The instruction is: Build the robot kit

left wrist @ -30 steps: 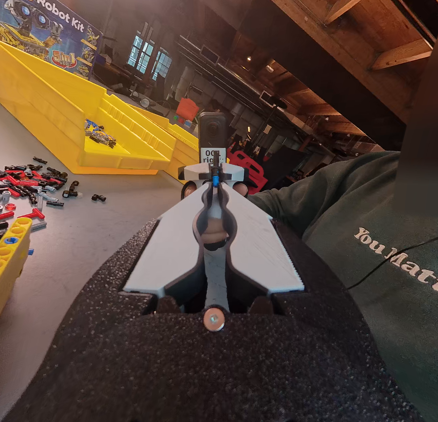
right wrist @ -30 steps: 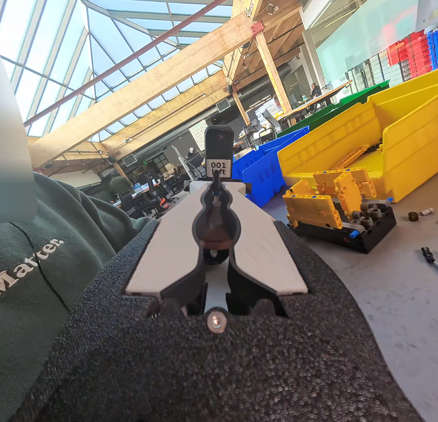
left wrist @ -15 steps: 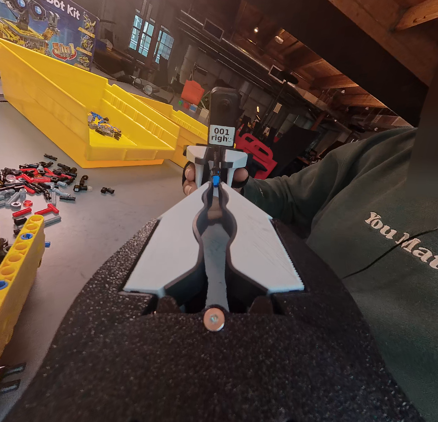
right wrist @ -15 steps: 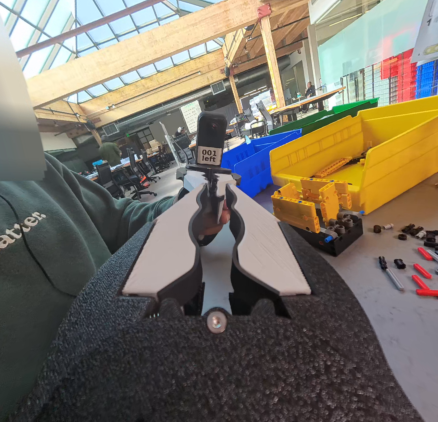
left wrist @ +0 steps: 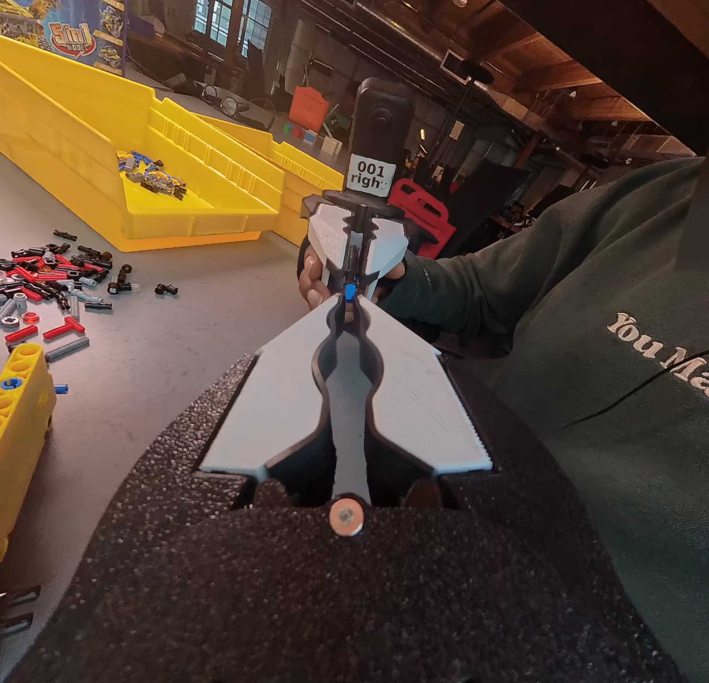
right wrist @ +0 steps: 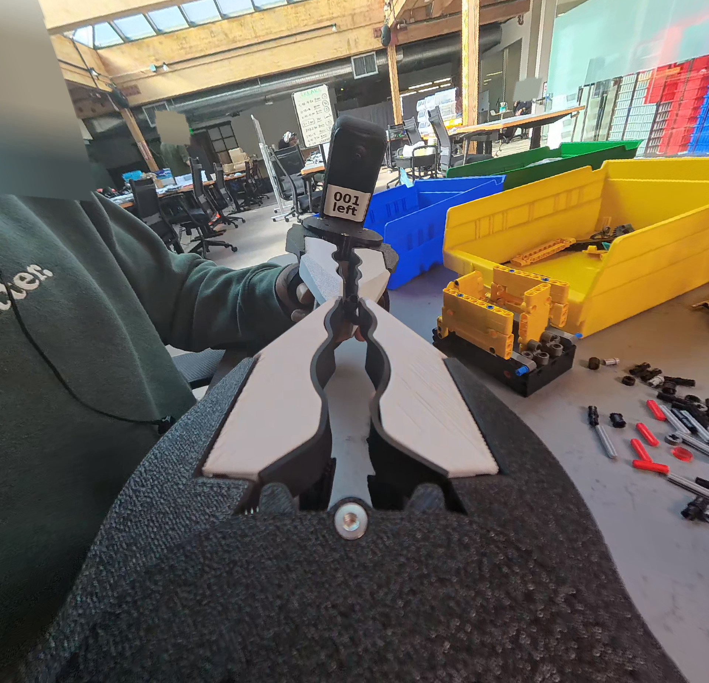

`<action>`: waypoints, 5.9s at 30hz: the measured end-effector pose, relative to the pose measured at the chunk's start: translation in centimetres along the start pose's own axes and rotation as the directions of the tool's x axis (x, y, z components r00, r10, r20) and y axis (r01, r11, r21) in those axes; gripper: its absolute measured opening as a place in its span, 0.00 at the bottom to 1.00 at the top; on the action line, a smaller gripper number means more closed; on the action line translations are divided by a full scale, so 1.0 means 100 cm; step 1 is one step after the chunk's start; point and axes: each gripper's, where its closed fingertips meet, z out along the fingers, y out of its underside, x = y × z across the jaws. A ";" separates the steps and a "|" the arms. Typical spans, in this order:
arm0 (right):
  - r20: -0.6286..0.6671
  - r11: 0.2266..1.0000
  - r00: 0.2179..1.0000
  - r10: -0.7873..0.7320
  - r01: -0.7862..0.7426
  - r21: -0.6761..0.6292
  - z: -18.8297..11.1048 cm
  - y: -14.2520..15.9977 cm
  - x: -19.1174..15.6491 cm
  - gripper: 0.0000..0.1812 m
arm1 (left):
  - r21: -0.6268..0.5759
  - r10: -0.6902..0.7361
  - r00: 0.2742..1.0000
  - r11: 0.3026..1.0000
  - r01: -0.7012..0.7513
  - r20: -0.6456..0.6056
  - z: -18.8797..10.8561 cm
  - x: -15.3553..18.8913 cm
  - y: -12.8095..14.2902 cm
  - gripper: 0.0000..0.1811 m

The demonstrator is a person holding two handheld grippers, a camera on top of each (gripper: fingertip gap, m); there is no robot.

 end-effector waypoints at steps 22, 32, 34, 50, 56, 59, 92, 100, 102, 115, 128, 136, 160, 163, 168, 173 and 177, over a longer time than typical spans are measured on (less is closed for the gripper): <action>0.020 0.880 0.973 -0.231 0.218 -0.423 -0.011 0.044 0.053 0.03 | -0.535 0.229 0.944 0.842 -0.070 0.237 -0.012 -0.052 0.082 0.17; 0.190 0.747 0.965 -0.179 0.259 -0.613 -0.010 0.098 0.045 0.03 | -0.657 0.356 0.904 0.744 -0.122 0.235 -0.012 -0.064 0.106 0.14; 0.185 0.737 0.966 -0.179 0.256 -0.626 -0.012 0.101 0.047 0.03 | -0.659 0.358 0.904 0.742 -0.125 0.232 -0.012 -0.064 0.106 0.13; 0.183 0.680 0.957 -0.225 0.289 -0.674 -0.020 0.108 0.043 0.03 | -0.656 0.356 0.905 0.744 -0.123 0.233 -0.013 -0.064 0.106 0.13; 0.189 0.625 0.940 -0.284 0.331 -0.707 -0.020 0.108 0.043 0.03 | -0.655 0.353 0.906 0.745 -0.122 0.233 -0.012 -0.064 0.106 0.13; 0.186 0.614 0.935 -0.301 0.339 -0.712 -0.019 0.108 0.044 0.03 | -0.656 0.354 0.905 0.745 -0.122 0.234 -0.012 -0.064 0.106 0.13; 0.138 0.710 0.957 -0.254 0.281 -0.646 -0.011 0.107 0.047 0.03 | -0.652 0.340 0.910 0.750 -0.112 0.236 -0.012 -0.064 0.106 0.13; 0.152 0.685 0.947 -0.282 0.310 -0.659 -0.012 0.108 0.048 0.03 | -0.649 0.331 0.912 0.754 -0.103 0.241 -0.012 -0.064 0.106 0.13; 0.158 0.675 0.942 -0.297 0.324 -0.663 -0.012 0.108 0.048 0.03 | -0.648 0.328 0.913 0.755 -0.100 0.241 -0.012 -0.064 0.106 0.13; 0.040 0.681 0.947 -0.320 0.259 -0.685 -0.011 0.109 0.049 0.03 | -0.633 0.276 0.913 0.774 -0.024 0.302 -0.012 -0.064 0.106 0.13; 0.069 0.689 0.938 -0.339 0.297 -0.661 -0.018 0.111 0.047 0.03 | -0.626 0.262 0.914 0.780 -0.010 0.311 -0.013 -0.065 0.105 0.13; 0.086 0.621 0.953 -0.291 0.256 -0.741 -0.017 0.112 0.051 0.03 | -0.636 0.297 0.905 0.771 -0.039 0.304 -0.014 -0.067 0.105 0.13; 0.168 0.497 0.964 -0.208 0.252 -0.830 -0.012 0.112 0.048 0.03 | -0.626 0.267 0.917 0.779 -0.023 0.298 -0.014 -0.066 0.105 0.13; 0.124 0.515 0.976 -0.180 0.201 -0.833 -0.013 0.117 0.050 0.03 | -0.630 0.274 0.914 0.776 -0.028 0.297 -0.014 -0.066 0.105 0.13; 0.172 0.452 0.970 -0.174 0.234 -0.861 -0.012 0.118 0.050 0.03 | -0.626 0.270 0.917 0.779 -0.028 0.295 -0.015 -0.066 0.105 0.13; 0.161 0.443 0.971 -0.179 0.225 -0.868 -0.011 0.118 0.050 0.03 | -0.631 0.283 0.918 0.774 -0.048 0.277 -0.015 -0.066 0.105 0.13; 0.093 0.516 0.975 -0.203 0.187 -0.836 -0.011 0.117 0.049 0.04 | -0.635 0.296 0.916 0.770 -0.062 0.270 -0.014 -0.065 0.105 0.13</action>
